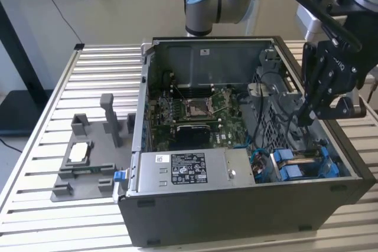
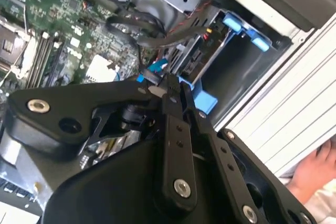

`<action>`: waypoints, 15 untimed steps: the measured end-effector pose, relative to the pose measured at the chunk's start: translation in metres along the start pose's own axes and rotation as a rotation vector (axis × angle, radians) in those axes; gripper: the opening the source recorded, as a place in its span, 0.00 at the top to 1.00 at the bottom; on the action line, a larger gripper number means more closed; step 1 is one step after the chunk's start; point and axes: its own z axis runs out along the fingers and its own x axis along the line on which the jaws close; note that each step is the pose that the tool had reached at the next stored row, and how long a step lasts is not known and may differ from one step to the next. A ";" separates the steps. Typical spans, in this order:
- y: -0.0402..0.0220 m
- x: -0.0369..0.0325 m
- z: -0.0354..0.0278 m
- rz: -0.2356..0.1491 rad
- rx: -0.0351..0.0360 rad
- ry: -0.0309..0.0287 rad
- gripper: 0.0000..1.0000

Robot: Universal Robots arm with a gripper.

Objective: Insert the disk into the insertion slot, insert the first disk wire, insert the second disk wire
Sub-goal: 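Insert the second disk wire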

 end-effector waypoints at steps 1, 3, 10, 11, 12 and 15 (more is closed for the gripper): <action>0.0003 0.0029 0.0006 -0.001 0.0029 -0.0001 0.84; 0.0003 0.0086 0.0033 -0.001 0.0039 -0.0002 0.84; 0.0004 0.0129 0.0157 -0.002 0.0052 -0.0002 0.84; 0.0003 0.0132 0.0176 -0.002 0.0055 -0.0002 0.84; 0.0002 0.0134 0.0194 -0.002 0.0058 -0.0003 0.84; -0.0018 0.0139 0.0237 -0.002 0.0064 -0.0002 0.84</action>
